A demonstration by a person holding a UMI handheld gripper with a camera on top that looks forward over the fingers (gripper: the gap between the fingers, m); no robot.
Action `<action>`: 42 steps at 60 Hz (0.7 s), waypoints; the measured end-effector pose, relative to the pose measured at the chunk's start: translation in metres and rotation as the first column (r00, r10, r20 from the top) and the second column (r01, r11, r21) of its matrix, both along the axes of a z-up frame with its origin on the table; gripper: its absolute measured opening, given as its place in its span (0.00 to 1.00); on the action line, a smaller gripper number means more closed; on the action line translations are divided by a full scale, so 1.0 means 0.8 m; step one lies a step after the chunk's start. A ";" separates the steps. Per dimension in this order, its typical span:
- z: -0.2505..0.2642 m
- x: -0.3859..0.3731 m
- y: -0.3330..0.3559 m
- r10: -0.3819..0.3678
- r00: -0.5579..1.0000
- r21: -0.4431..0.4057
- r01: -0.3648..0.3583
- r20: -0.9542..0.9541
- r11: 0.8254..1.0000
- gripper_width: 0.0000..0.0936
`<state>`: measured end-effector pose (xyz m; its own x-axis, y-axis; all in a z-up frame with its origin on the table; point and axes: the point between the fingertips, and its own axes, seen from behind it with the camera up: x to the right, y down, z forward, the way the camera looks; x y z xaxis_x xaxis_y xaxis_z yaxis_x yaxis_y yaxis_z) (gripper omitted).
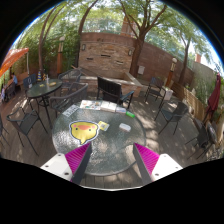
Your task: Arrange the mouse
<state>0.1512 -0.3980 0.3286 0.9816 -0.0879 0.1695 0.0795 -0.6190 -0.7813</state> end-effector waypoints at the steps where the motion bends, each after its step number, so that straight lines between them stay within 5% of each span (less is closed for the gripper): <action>1: -0.001 0.000 0.000 0.001 1.000 -0.002 -0.001 -0.001 1.000 0.93; 27: -0.133 0.121 0.042 -0.026 0.999 -0.102 0.024 -0.019 0.994 0.93; 42: -0.273 0.243 0.193 0.019 1.000 -0.060 -0.018 0.009 0.998 0.92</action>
<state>0.3454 -0.2438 0.1100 0.9812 -0.0590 0.1836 0.0989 -0.6631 -0.7420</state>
